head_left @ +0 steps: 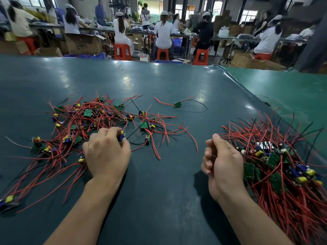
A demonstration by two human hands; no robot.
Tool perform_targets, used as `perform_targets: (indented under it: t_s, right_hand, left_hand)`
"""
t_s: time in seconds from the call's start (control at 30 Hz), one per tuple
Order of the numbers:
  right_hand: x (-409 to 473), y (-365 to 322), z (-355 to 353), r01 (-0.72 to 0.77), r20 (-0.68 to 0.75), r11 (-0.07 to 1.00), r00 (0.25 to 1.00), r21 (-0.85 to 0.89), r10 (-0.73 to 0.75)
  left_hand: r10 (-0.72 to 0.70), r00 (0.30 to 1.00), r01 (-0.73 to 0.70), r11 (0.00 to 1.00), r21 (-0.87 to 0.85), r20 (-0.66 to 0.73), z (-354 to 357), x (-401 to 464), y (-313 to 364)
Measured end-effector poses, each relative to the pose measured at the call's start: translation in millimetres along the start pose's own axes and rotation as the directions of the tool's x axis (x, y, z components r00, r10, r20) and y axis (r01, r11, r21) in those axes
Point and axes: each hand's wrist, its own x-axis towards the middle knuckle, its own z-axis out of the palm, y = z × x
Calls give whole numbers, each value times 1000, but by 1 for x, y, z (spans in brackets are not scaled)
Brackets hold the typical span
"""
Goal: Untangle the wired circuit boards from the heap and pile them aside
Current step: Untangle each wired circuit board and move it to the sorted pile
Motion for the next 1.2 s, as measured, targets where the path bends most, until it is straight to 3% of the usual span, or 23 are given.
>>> perform_targets:
  t_s: [0.17,0.27,0.33,0.47,0.57,0.9,1.03,1.1,1.2]
  right_hand:
    - [-4,3,2,-35,75,994,996,-100,43]
    - [-9,5,5,-26,240,976,968,-214,78]
    - [-14,7,8,-1,361,969,928,-246,93]
    - [-19,12,11,-4,467,968,875,-253,126]
    - [-16,12,10,3,428,980,900,-201,85]
    - [-5,7,7,-121,391,989,909,-89,146]
    - [-4,0,7,-149,336,988,933,42,126]
    - [-5,-3,5,-130,326,990,940,59,104]
    - [-8,-5,5,-109,346,994,933,11,98]
  left_hand:
    - [254,908,-351,895,-276,-332,-3,-5,14]
    - [407,824,-545,759,-356,-393,-2,-12,23]
    - [468,794,-600,706,-377,-387,0,-17,30]
    - [510,787,-616,619,-487,-347,1,-23,38]
    - [605,742,-644,522,-560,-289,0,-26,40]
    - [685,668,-706,458,-541,-291,-5,-22,45]
    - [619,696,-695,453,-559,-365,-5,-31,46]
    - [633,726,-635,464,-618,-271,-3,-36,48]
    - [546,837,-383,563,-732,-18,-1,-41,54]
